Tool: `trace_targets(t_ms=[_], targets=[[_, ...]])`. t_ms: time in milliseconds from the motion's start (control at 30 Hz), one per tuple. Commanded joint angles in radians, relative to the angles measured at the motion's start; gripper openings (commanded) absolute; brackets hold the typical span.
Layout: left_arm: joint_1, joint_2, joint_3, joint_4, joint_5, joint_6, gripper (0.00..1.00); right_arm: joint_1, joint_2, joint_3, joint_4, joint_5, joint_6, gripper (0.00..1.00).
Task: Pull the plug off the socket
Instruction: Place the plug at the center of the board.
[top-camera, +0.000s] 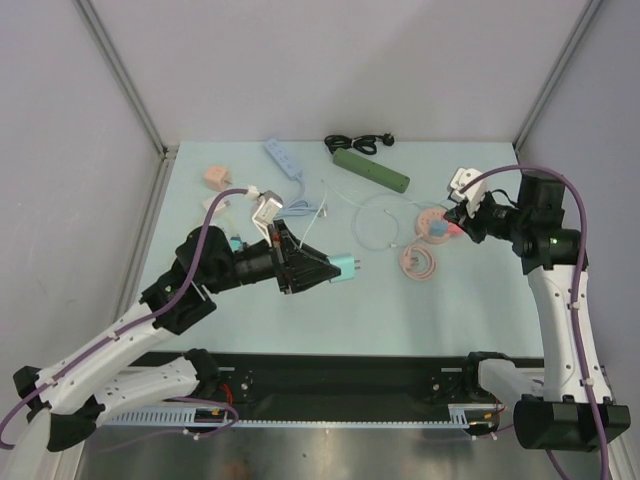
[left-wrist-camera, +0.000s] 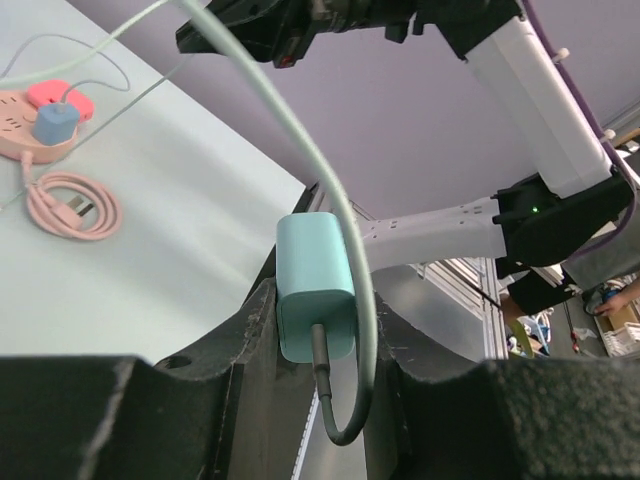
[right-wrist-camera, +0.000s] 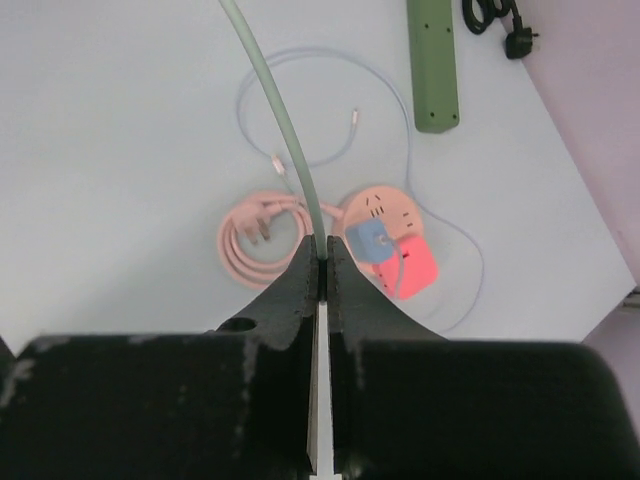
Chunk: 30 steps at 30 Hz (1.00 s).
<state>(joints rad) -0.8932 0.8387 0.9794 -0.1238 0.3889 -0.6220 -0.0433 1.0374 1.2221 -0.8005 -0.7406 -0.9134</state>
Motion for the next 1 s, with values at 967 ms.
trace_targets(t_ms=[967], targets=[[0.014, 0.158, 0.090, 0.027, 0.018, 0.051, 0.00, 0.196, 0.056, 0.311, -0.089, 0.346, 0.097, 0.00]])
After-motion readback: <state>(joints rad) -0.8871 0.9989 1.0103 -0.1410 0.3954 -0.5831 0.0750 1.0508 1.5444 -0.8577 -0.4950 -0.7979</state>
